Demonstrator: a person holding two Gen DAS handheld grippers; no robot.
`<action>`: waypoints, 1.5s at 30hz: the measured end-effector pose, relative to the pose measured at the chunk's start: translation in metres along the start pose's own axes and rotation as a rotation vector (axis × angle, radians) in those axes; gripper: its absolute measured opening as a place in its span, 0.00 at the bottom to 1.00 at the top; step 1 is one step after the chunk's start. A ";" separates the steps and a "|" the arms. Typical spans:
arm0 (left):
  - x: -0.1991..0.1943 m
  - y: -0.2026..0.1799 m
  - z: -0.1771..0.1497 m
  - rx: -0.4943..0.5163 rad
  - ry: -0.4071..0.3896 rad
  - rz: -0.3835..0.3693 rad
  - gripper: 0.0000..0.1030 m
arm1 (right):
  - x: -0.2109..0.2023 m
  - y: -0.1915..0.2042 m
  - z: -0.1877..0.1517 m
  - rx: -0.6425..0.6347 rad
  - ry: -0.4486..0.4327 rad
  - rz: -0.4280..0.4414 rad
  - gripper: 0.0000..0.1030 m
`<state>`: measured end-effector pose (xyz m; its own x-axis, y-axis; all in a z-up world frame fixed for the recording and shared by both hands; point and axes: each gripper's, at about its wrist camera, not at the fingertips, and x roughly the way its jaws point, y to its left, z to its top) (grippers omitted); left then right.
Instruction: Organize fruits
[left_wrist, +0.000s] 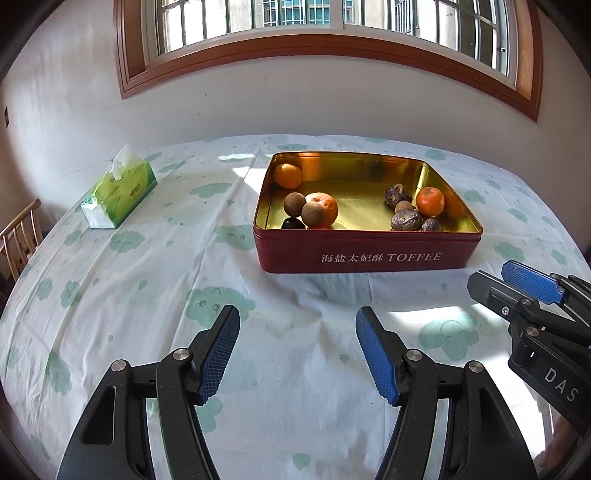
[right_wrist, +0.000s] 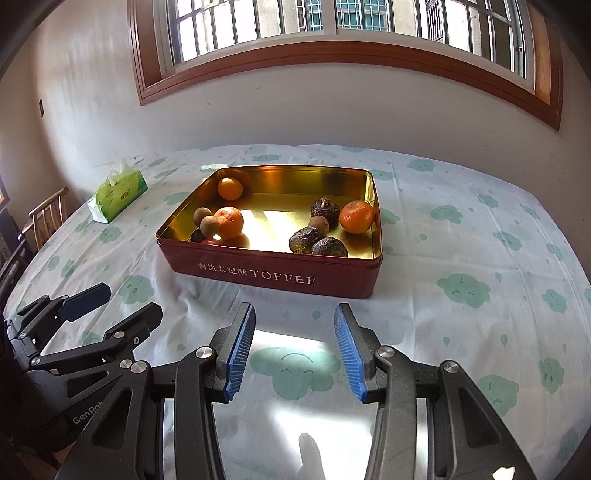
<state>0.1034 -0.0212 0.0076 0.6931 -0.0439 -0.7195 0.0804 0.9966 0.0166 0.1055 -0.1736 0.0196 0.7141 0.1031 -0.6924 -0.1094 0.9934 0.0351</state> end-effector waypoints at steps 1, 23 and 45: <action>-0.001 0.000 -0.001 0.000 -0.001 -0.001 0.64 | -0.001 0.000 -0.001 -0.001 -0.002 0.000 0.41; -0.014 -0.004 -0.006 0.004 -0.021 -0.001 0.64 | -0.012 0.005 -0.007 -0.013 -0.017 0.002 0.41; -0.014 -0.002 -0.008 -0.003 -0.015 0.006 0.64 | -0.011 0.007 -0.010 -0.018 -0.004 0.001 0.42</action>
<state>0.0879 -0.0223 0.0116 0.7043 -0.0394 -0.7088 0.0741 0.9971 0.0182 0.0903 -0.1679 0.0203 0.7171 0.1039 -0.6892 -0.1219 0.9923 0.0228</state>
